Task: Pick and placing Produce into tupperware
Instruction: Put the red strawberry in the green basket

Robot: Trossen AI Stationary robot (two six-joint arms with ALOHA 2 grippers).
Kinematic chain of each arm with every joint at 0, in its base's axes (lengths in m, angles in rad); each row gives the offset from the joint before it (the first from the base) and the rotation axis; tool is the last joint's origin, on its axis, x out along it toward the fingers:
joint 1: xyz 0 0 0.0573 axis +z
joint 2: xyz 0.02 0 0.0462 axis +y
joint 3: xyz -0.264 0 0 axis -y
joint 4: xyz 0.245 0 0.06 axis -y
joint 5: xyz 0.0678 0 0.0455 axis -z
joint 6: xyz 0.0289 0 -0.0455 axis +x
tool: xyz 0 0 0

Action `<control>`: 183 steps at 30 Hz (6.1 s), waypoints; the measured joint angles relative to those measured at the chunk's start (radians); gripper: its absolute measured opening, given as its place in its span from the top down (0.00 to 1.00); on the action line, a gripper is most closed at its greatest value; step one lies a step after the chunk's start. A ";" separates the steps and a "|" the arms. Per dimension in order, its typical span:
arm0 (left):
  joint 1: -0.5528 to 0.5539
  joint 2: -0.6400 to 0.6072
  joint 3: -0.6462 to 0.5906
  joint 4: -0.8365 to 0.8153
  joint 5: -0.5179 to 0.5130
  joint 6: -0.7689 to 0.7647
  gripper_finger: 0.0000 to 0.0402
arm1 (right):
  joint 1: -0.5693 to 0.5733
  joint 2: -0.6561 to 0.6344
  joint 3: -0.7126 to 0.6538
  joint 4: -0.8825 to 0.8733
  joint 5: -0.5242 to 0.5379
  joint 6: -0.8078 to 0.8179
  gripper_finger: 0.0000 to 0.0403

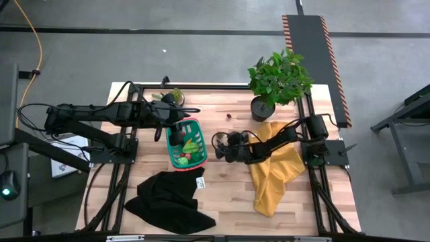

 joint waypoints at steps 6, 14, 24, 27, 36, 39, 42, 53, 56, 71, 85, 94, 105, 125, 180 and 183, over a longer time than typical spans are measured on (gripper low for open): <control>0.000 0.000 0.000 0.000 0.000 0.002 0.72 | -0.010 0.000 0.000 -0.006 -0.066 -0.004 0.26; 0.000 0.000 0.000 0.001 0.000 0.016 0.72 | -0.030 0.000 0.000 -0.014 -0.139 -0.004 0.26; 0.000 0.000 0.000 0.001 0.000 0.018 0.72 | -0.046 0.000 0.000 -0.014 -0.168 -0.019 0.26; 0.000 0.000 0.000 0.001 0.000 0.018 0.72 | -0.054 0.000 0.000 -0.012 -0.167 -0.027 0.26; 0.000 0.000 0.000 0.001 -0.001 0.030 0.72 | -0.084 0.000 0.000 0.029 -0.174 -0.090 0.26; 0.000 0.000 0.000 0.001 -0.001 0.030 0.72 | -0.091 0.000 0.000 0.031 -0.196 -0.090 0.26; 0.000 0.000 0.000 0.001 -0.001 0.031 0.72 | -0.096 0.000 0.000 0.031 -0.213 -0.090 0.26; 0.000 0.000 0.000 0.001 -0.024 0.045 0.72 | -0.121 0.000 0.000 0.042 -0.225 -0.099 0.26; 0.000 0.000 0.000 0.001 -0.024 0.045 0.72 | -0.132 0.000 0.000 0.042 -0.248 -0.119 0.26; 0.000 0.000 0.000 -0.004 -0.024 0.045 0.72 | -0.146 0.047 0.080 -0.025 -0.282 -0.196 0.26; 0.000 0.000 0.000 -0.009 -0.024 0.041 0.72 | -0.136 0.045 0.088 -0.093 -0.279 -0.169 0.29; 0.000 0.000 0.000 -0.009 -0.024 0.038 0.72 | -0.123 0.044 0.087 -0.121 -0.251 -0.131 0.29; 0.000 0.000 0.000 -0.009 -0.023 0.038 0.72 | -0.123 0.044 0.086 -0.123 -0.249 -0.123 0.31; 0.000 0.000 0.000 -0.009 -0.023 0.041 0.72 | -0.124 0.044 0.084 -0.129 -0.246 -0.123 0.47; 0.000 -0.147 0.002 -0.004 -0.059 0.026 0.72 | -0.122 -0.244 0.087 -0.104 -0.299 -0.141 0.62; 0.000 -0.149 0.002 -0.017 -0.057 0.010 0.72 | -0.111 -0.268 0.088 -0.075 -0.332 -0.141 0.62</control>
